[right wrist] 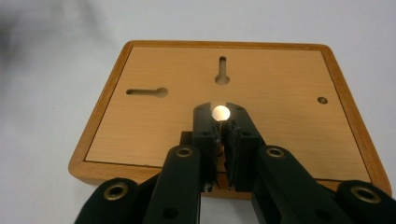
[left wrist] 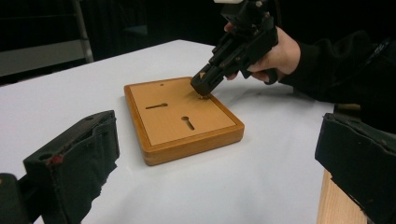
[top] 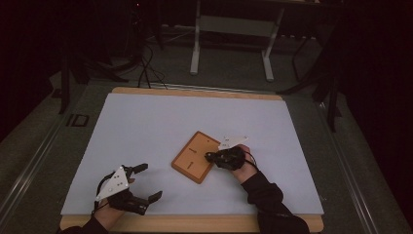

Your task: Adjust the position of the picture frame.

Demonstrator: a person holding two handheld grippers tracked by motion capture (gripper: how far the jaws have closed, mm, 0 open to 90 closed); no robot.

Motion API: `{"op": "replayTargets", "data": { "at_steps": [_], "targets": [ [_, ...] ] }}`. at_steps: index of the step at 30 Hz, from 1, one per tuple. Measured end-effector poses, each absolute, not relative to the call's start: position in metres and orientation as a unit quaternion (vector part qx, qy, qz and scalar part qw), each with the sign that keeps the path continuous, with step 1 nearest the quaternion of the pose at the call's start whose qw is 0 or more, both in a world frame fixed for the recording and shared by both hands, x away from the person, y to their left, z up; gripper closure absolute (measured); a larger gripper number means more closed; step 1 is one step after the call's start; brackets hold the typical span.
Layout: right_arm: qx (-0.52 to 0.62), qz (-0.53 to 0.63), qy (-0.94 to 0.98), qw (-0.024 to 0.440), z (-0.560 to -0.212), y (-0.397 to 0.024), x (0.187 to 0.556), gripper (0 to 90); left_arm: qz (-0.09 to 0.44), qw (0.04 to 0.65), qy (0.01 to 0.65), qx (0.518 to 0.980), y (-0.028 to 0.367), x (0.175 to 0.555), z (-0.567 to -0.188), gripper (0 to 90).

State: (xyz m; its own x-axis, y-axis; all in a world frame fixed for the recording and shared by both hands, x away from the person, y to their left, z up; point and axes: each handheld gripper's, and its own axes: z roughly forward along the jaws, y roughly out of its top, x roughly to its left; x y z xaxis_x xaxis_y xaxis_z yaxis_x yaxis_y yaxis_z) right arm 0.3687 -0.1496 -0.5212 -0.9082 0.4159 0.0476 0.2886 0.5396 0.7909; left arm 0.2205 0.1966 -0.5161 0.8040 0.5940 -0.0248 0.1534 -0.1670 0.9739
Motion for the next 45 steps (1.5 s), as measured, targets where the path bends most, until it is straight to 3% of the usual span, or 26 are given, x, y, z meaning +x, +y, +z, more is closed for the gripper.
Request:
{"op": "replayTargets", "data": {
  "at_steps": [6,10,13,17,18,22,28,33,35,45],
  "targets": [
    [0.202,0.435,0.875,0.076,-0.521,-0.151,0.368,81.9,0.157,0.588,0.264,0.748,0.192,0.226,-0.514,2.5],
    [0.206,0.461,0.861,0.071,-0.513,-0.157,0.364,68.5,0.143,0.578,0.269,0.757,0.186,0.230,-0.513,2.6],
    [0.203,0.466,0.858,0.078,-0.507,-0.161,0.361,67.3,0.143,0.576,0.262,0.761,0.182,0.234,-0.513,2.6],
    [0.216,0.487,0.842,0.089,-0.497,-0.177,0.351,54.1,0.151,0.563,0.259,0.770,0.181,0.240,-0.513,21.0],
    [0.224,0.494,0.835,0.094,-0.495,-0.181,0.349,49.9,0.160,0.555,0.263,0.773,0.180,0.242,-0.512,29.0],
    [0.250,0.515,0.813,0.101,-0.489,-0.194,0.344,36.4,0.171,0.519,0.305,0.780,0.180,0.255,-0.513,49.8],
    [0.267,0.537,0.794,0.102,-0.487,-0.207,0.338,15.3,0.171,0.478,0.332,0.795,0.177,0.276,-0.519,70.3],
    [0.278,0.549,0.783,0.090,-0.490,-0.216,0.337,14.2,0.186,0.436,0.332,0.815,0.169,0.290,-0.527,86.9],
    [0.278,0.547,0.784,0.093,-0.491,-0.218,0.335,14.4,0.186,0.420,0.334,0.823,0.166,0.295,-0.530,89.6],
    [0.276,0.541,0.788,0.099,-0.491,-0.223,0.329,15.0,0.178,0.388,0.339,0.839,0.155,0.310,-0.539,89.9]
  ]
}}
